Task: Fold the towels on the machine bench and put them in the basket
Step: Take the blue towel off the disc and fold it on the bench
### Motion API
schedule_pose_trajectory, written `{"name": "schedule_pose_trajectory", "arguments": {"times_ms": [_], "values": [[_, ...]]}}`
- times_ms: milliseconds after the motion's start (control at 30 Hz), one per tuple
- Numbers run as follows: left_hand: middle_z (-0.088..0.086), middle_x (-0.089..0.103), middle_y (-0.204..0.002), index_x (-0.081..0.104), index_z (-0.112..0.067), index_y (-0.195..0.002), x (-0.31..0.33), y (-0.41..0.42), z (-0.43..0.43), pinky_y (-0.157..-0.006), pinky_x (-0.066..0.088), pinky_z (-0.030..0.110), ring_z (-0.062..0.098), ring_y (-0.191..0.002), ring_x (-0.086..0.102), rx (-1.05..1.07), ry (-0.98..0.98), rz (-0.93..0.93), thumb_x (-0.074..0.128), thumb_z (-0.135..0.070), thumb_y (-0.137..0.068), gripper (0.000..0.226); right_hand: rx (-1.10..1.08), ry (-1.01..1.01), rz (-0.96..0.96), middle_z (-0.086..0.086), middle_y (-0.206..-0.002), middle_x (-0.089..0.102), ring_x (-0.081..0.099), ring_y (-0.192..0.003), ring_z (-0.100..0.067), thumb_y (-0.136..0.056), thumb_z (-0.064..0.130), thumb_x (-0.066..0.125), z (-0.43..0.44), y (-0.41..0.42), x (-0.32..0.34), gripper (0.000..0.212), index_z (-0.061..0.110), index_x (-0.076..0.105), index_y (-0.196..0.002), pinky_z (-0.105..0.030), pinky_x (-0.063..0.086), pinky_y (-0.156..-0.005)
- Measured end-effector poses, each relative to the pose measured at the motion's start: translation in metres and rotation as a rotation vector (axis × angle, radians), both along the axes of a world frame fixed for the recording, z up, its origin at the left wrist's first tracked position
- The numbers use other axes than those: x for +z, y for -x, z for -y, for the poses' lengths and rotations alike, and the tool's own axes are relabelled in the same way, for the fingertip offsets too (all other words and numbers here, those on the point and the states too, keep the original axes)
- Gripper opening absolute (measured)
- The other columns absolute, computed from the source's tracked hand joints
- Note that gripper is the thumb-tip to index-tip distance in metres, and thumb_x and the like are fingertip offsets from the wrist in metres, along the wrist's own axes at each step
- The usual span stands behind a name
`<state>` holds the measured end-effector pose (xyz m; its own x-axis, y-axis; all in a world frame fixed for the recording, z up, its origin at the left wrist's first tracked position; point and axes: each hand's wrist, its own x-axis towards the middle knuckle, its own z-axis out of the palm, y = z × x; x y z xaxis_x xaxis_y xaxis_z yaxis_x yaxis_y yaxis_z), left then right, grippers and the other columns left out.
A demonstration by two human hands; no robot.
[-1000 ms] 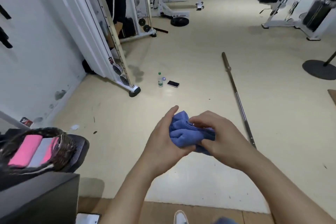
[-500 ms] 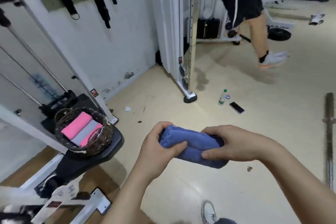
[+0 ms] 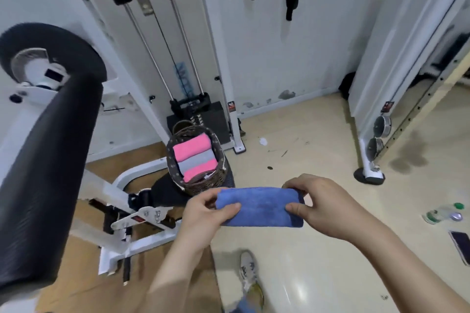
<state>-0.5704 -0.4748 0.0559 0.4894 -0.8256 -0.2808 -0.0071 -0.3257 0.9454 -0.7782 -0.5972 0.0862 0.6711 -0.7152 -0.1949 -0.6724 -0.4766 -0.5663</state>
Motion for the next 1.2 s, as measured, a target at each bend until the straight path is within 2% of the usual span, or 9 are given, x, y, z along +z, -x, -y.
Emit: {"name": "schedule_pose_trajectory", "arguments": {"times_ms": [200, 300, 367, 500, 667, 733, 933, 1067, 1200], "values": [[0.004, 0.075, -0.081, 0.069, -0.012, -0.097, -0.030, -0.093, 0.052, -0.071, 0.058, 0.032, 0.019, -0.076, 0.070, 0.240, -0.055, 0.045, 0.078, -0.004, -0.078, 0.022, 0.060, 0.010, 0.056, 0.014, -0.094, 0.065, 0.058, -0.091, -0.016, -0.086, 0.028, 0.063, 0.070, -0.117, -0.032, 0.020, 0.033, 0.064, -0.105, -0.035, 0.048, -0.081], [-0.004, 0.066, -0.071, 0.061, -0.017, -0.097, -0.050, -0.135, 0.083, -0.061, 0.049, 0.023, 0.009, -0.062, 0.058, 0.382, -0.097, 0.056, 0.076, -0.010, -0.081, 0.023, 0.060, -0.032, 0.054, 0.009, -0.089, 0.067, 0.060, -0.087, -0.020, -0.084, 0.023, 0.064, 0.107, -0.178, -0.050, 0.018, 0.030, 0.064, -0.100, -0.035, 0.050, -0.078], [-0.005, 0.064, -0.073, 0.057, -0.024, -0.096, -0.065, -0.162, 0.099, -0.061, 0.049, 0.025, 0.010, -0.065, 0.058, 0.407, -0.149, 0.129, 0.074, -0.018, -0.083, 0.022, 0.073, -0.040, 0.052, 0.006, -0.090, 0.068, 0.060, -0.088, -0.021, -0.084, 0.021, 0.064, 0.130, -0.216, -0.065, 0.019, 0.027, 0.065, -0.101, -0.034, 0.049, -0.078], [0.000, 0.067, -0.082, 0.053, -0.032, -0.104, -0.101, -0.207, 0.122, -0.072, 0.055, 0.041, 0.017, -0.079, 0.065, 0.386, -0.283, 0.226, 0.066, -0.030, -0.088, 0.020, 0.134, -0.044, -0.001, 0.002, -0.100, 0.067, 0.059, -0.096, -0.024, -0.086, 0.020, 0.062, 0.165, -0.280, -0.104, 0.023, 0.024, 0.064, -0.108, -0.032, 0.047, -0.080], [-0.004, 0.062, -0.076, 0.051, -0.025, -0.113, -0.144, -0.242, 0.143, -0.072, 0.051, 0.037, 0.023, -0.077, 0.063, 0.337, -0.431, 0.362, 0.059, -0.027, -0.093, 0.021, 0.303, 0.067, -0.160, 0.002, -0.107, 0.064, 0.059, -0.104, -0.023, -0.087, 0.020, 0.055, 0.184, -0.331, -0.159, 0.027, 0.026, 0.056, -0.114, -0.035, 0.034, -0.078], [-0.001, 0.064, -0.077, 0.051, -0.025, -0.111, -0.164, -0.249, 0.151, -0.071, 0.049, 0.036, 0.025, -0.077, 0.063, 0.328, -0.496, 0.394, 0.060, -0.027, -0.093, 0.020, 0.368, 0.165, -0.234, 0.005, -0.103, 0.061, 0.059, -0.101, -0.021, -0.082, 0.016, 0.053, 0.187, -0.343, -0.180, 0.036, 0.028, 0.053, -0.116, -0.035, 0.022, -0.073], [0.006, 0.066, -0.090, 0.045, -0.023, -0.116, -0.212, -0.259, 0.164, -0.064, 0.045, 0.036, 0.032, -0.085, 0.063, 0.249, -0.649, 0.635, 0.049, -0.033, -0.098, 0.021, 0.410, 0.281, -0.300, 0.004, -0.087, 0.066, 0.064, -0.083, -0.024, -0.069, 0.011, 0.064, 0.191, -0.363, -0.239, 0.043, 0.024, 0.063, -0.110, -0.036, 0.015, -0.069], [0.005, 0.062, -0.100, 0.043, -0.023, -0.123, -0.219, -0.256, 0.174, -0.062, 0.043, 0.037, 0.029, -0.092, 0.060, 0.188, -0.776, 0.819, 0.047, -0.040, -0.096, 0.031, 0.369, 0.406, -0.217, -0.004, -0.089, 0.062, 0.059, -0.076, -0.028, -0.059, 0.005, 0.069, 0.187, -0.366, -0.251, 0.044, 0.019, 0.064, -0.101, -0.037, 0.032, -0.067], [0.010, 0.055, -0.095, 0.050, -0.020, -0.121, -0.221, -0.251, 0.177, -0.050, 0.049, 0.036, 0.030, -0.077, 0.059, 0.186, -0.567, 1.002, 0.071, -0.023, -0.080, 0.046, 0.421, 0.242, -0.143, -0.012, -0.107, 0.055, 0.060, -0.081, -0.035, -0.065, -0.001, 0.063, 0.186, -0.371, -0.240, 0.062, 0.015, 0.052, -0.123, -0.039, 0.050, -0.062]]}}
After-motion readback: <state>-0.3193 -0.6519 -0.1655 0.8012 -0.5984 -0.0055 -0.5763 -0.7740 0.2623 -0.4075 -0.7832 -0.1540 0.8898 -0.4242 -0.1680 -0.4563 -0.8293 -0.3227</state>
